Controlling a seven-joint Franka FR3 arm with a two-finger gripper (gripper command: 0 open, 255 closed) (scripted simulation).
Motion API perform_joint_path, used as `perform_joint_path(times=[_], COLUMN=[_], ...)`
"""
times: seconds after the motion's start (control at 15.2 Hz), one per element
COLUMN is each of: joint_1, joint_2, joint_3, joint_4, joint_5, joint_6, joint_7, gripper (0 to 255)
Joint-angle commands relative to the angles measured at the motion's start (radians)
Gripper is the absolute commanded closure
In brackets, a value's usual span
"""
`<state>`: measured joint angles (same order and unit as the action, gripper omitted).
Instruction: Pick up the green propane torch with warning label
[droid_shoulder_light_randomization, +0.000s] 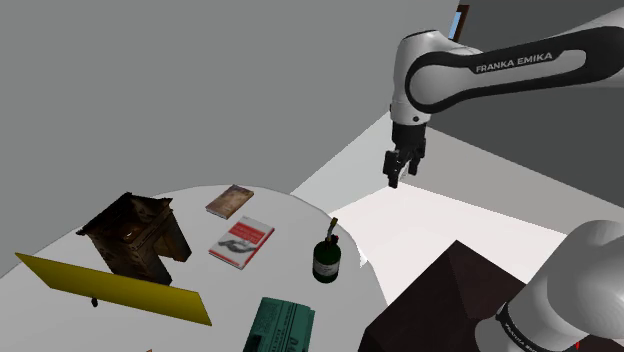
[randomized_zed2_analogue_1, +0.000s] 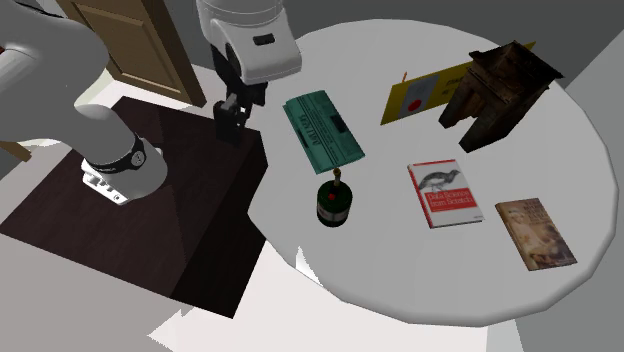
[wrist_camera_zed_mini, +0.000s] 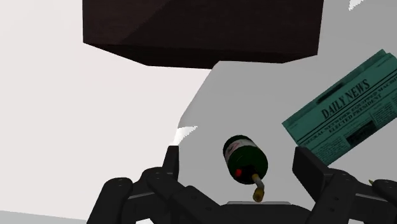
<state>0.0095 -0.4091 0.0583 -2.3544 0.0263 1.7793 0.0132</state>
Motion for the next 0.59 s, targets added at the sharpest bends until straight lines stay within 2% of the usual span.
perform_joint_path(times=[0.0, 0.53], joint_1=[0.002, 0.011], joint_2=[0.069, 0.367], joint_3=[0.008, 0.029], joint_4=[0.009, 0.088], joint_5=[0.016, 0.071], joint_6=[0.046, 0.208], joint_7=[0.027, 0.112], gripper=[0, 0])
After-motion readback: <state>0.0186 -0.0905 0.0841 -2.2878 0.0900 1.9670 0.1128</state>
